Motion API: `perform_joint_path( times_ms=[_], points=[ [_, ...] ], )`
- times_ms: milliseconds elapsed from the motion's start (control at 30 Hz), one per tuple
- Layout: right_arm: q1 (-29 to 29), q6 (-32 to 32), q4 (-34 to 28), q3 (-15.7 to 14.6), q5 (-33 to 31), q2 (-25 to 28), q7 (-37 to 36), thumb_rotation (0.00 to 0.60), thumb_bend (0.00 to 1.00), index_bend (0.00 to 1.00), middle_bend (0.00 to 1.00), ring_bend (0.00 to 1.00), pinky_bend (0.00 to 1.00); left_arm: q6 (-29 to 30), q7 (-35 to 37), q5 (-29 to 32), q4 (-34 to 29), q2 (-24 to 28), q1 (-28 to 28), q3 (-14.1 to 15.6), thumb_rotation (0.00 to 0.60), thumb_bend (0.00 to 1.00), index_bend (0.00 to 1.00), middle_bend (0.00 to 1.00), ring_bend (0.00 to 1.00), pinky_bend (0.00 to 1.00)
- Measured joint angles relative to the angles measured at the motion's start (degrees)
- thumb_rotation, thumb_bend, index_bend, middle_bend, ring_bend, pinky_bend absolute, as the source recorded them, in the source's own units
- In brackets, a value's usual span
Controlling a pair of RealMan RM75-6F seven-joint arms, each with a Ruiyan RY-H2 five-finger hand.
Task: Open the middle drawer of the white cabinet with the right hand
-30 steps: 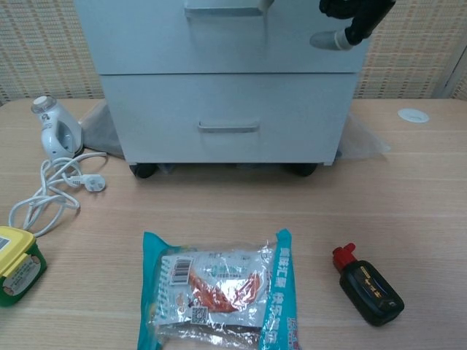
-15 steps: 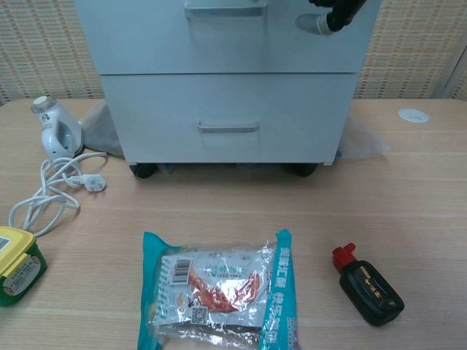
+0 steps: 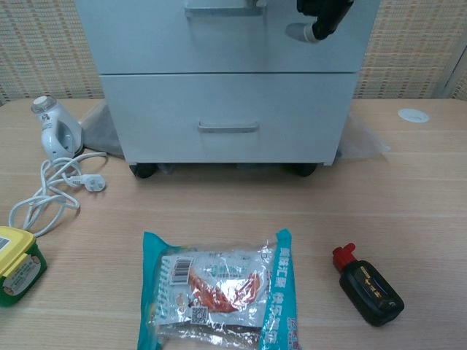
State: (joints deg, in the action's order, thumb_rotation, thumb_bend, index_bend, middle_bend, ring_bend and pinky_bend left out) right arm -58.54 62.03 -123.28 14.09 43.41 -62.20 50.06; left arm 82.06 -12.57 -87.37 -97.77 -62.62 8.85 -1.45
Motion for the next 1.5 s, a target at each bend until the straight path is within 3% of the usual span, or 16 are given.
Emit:
perform_joint_path(
  times_ms=[900,1500],
  points=[
    [-0.96,1.11,0.1,-3.71,2.28,0.51,-1.69,0.6,0.42,0.2,0.92,0.96,0.79,-0.12,-0.82,0.25,-0.65,0.15,0.05,0.03,0.6,0.29,0.0,0.0,0.0,0.09],
    [2.48,4.12,-6.3,-8.97,9.29,2.96,1.17,0.6,0.42,0.2,0.92,0.96,0.79,-0.25,-1.03,0.1,-0.93,0.13,0.16,0.1,0.6,0.29,0.0,0.0,0.0,0.09]
  ],
)
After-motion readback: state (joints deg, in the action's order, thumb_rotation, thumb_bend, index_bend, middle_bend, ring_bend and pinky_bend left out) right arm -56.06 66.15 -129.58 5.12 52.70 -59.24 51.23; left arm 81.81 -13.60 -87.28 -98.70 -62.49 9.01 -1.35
